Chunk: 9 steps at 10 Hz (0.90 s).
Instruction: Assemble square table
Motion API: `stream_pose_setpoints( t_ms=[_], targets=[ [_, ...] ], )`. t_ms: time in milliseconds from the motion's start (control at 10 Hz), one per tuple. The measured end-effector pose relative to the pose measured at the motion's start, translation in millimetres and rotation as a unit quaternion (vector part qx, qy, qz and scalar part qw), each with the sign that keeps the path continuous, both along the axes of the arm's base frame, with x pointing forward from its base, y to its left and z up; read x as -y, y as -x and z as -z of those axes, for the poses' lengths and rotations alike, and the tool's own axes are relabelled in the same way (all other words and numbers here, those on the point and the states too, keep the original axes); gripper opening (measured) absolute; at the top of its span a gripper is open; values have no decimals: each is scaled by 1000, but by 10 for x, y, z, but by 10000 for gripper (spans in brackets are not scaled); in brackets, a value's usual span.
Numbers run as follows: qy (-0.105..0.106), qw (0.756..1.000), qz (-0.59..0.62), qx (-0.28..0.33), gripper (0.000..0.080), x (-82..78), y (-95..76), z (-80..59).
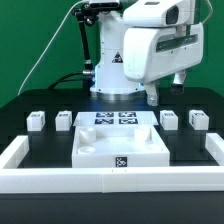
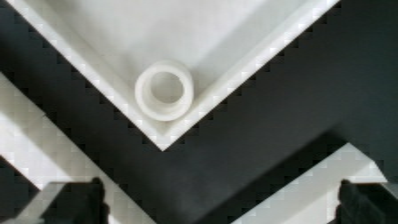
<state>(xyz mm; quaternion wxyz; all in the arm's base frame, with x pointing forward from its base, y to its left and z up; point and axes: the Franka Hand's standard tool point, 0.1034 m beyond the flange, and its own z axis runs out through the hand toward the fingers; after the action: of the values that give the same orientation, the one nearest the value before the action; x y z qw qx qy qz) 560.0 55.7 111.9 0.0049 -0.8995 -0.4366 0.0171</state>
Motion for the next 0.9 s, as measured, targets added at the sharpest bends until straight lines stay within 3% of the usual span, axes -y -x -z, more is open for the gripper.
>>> stream_pose_setpoints(
  t_ms=[700,900],
  targets=[
    [0,1000,-20,1,650,20,17,15],
    [-4,994,-110,-10,650,129,253,166]
  ],
)
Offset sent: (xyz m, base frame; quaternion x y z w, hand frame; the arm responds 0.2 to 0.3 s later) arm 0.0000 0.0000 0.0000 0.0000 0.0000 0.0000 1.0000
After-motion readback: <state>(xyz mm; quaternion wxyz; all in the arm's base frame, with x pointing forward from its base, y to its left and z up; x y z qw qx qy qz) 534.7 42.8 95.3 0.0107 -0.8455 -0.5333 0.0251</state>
